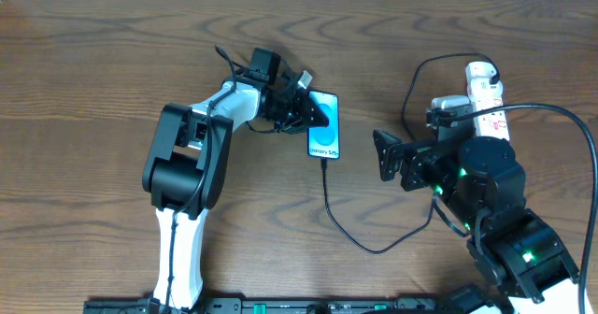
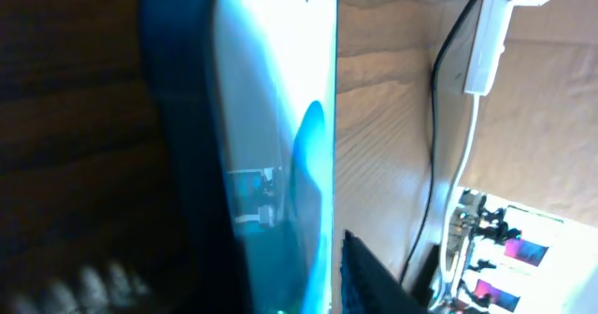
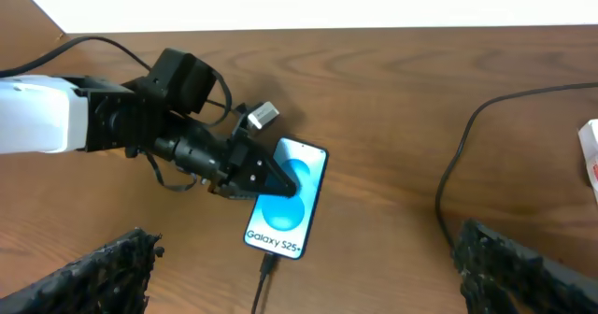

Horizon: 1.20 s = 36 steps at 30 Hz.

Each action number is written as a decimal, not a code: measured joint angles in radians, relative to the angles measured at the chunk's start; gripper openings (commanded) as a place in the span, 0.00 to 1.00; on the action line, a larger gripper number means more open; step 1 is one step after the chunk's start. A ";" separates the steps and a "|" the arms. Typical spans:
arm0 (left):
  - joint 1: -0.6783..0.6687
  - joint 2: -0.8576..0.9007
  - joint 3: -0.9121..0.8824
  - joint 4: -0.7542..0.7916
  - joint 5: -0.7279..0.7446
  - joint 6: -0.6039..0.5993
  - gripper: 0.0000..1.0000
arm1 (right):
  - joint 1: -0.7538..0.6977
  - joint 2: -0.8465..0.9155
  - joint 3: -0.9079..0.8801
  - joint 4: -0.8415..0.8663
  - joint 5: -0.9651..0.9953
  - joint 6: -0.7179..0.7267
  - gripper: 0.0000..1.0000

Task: Plug charger to phone and switch on socket
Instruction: 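Lay the phone flat on the table and open the left gripper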

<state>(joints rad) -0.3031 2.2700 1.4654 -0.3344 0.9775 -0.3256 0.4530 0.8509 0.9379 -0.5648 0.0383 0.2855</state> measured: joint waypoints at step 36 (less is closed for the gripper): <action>-0.008 -0.057 0.048 -0.143 -0.214 0.059 0.66 | 0.000 0.000 0.000 -0.001 0.000 0.000 0.99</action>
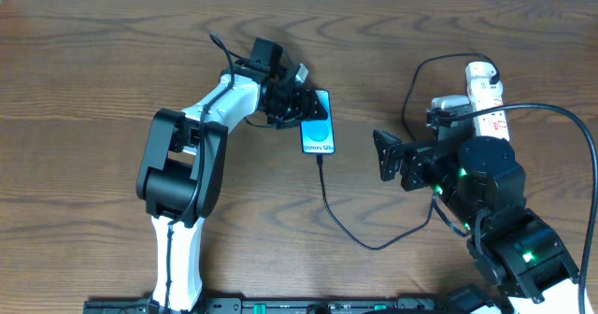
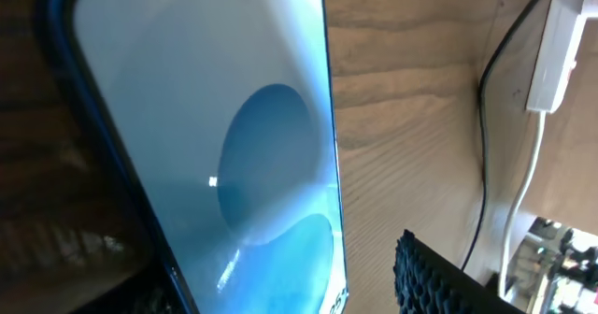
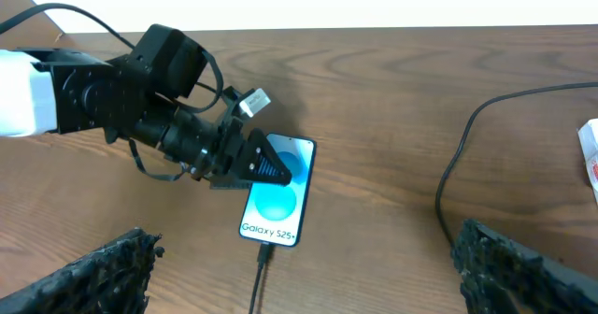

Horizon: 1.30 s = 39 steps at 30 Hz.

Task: Plug charger to phone and switch on socket
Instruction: 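Lay the phone flat on the table and open the left gripper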

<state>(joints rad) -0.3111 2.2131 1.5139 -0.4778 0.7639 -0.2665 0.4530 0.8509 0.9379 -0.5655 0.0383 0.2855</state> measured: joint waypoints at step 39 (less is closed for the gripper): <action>-0.014 -0.021 0.007 -0.019 -0.072 0.171 0.81 | 0.000 0.044 0.000 -0.044 -0.005 0.000 0.99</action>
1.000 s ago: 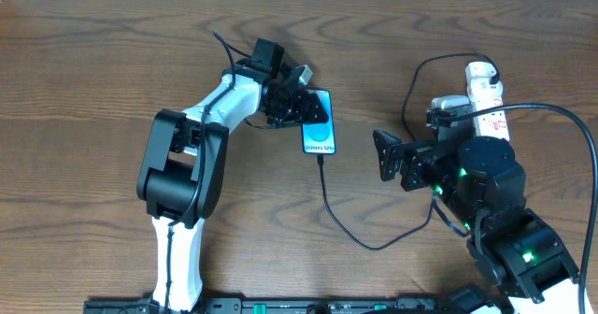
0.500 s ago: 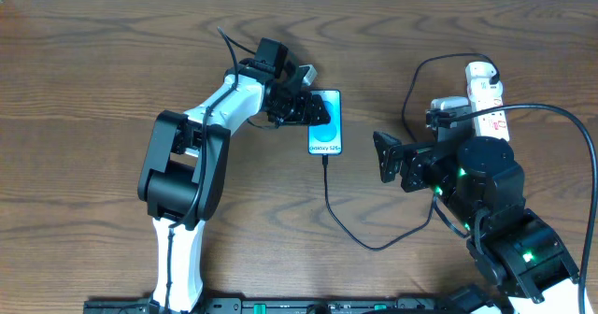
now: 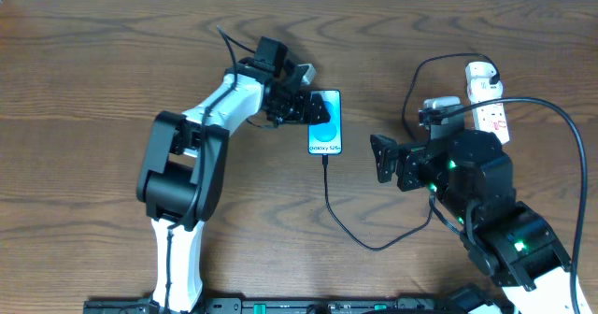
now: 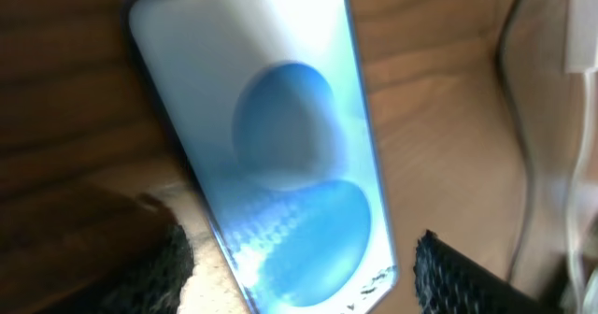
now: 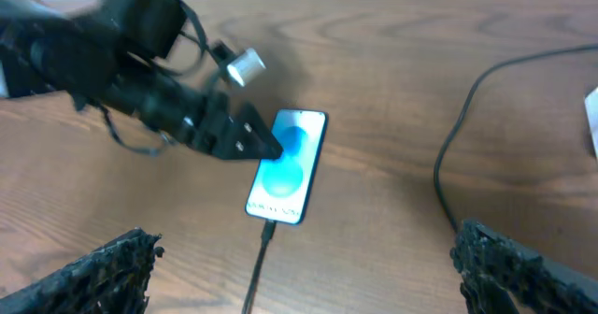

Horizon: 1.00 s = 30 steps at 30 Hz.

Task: Plug charger to phone and switch on socket
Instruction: 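Lay the phone flat on the table and open the left gripper, then retract the left arm to rest and move right gripper to power strip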

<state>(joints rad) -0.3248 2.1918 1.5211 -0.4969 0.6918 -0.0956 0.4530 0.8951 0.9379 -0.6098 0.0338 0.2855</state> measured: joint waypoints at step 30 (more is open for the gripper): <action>0.372 -1.201 -0.052 -0.714 -0.389 0.002 0.93 | -0.149 0.414 0.014 -0.035 0.188 0.064 0.01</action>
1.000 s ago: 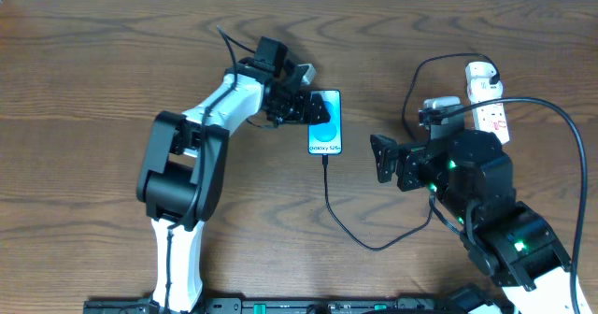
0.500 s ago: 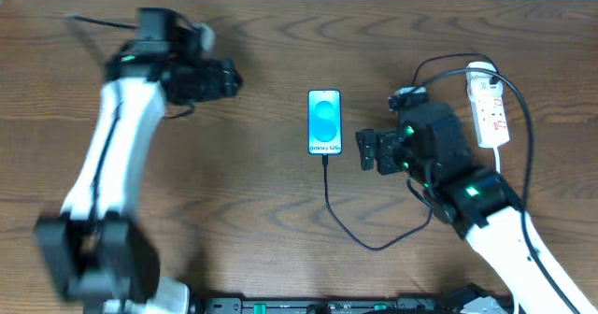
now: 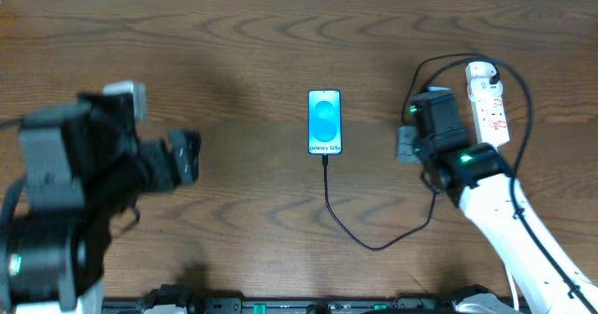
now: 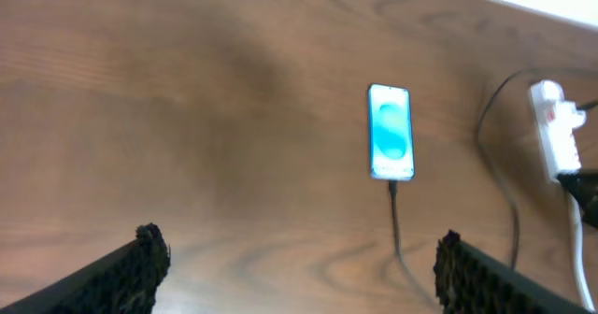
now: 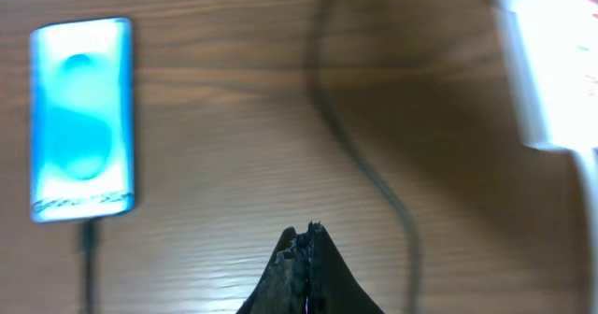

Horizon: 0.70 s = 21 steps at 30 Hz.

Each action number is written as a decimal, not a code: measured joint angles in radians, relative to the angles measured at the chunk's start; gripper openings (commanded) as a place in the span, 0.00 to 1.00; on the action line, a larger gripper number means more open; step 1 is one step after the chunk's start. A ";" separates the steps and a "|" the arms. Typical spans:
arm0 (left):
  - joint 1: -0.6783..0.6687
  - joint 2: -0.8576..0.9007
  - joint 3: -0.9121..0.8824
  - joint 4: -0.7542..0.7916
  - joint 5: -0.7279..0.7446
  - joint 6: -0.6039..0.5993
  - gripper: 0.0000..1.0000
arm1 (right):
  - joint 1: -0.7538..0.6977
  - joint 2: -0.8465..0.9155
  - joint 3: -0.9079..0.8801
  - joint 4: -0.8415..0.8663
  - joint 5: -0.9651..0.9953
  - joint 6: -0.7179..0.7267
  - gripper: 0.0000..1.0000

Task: Plug charger to phone and switch on socket
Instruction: 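Retract the left arm to rest and move right gripper to power strip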

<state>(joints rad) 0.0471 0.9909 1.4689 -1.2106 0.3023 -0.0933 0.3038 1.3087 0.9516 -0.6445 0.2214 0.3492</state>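
The phone [image 3: 324, 121] lies screen-up and lit at mid-table, also seen as the phone [image 4: 391, 132] and the phone [image 5: 81, 118]. A black charger cable [image 3: 329, 197] is plugged into its near end and loops right toward the white power strip [image 3: 488, 99]. My right gripper [image 3: 406, 144] is shut with nothing in it, low over the wood between phone and strip; its closed tips [image 5: 304, 235] show in the right wrist view, with the strip [image 5: 551, 62] to the upper right. My left gripper [image 3: 184, 157] is far left, open and empty [image 4: 299, 235].
The cable [image 5: 364, 164] curves across the wood just ahead of my right fingertips. A white lead [image 3: 509, 211] runs from the power strip toward the table's near right edge. My right arm [image 3: 505, 221] stretches along the right side.
My left arm has gone from the phone's upper left edge to the far left of the table, gripper open. My right gripper, open before, is now shut and nearer the power strip.
My left gripper was on the phone's upper left edge, cable plugged in, right gripper open beside the strip. The phone then sat slightly further left, then back and straight. Now the left arm is away and the right gripper is shut near the strip.
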 measured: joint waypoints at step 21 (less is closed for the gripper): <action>0.000 -0.158 0.000 -0.246 -0.073 0.001 0.94 | -0.617 0.159 0.288 -0.180 -0.150 0.192 0.01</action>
<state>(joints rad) 0.0471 0.8330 1.4693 -1.4567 0.2295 -0.0921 -0.3130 1.4673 1.2400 -0.8246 0.0715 0.5415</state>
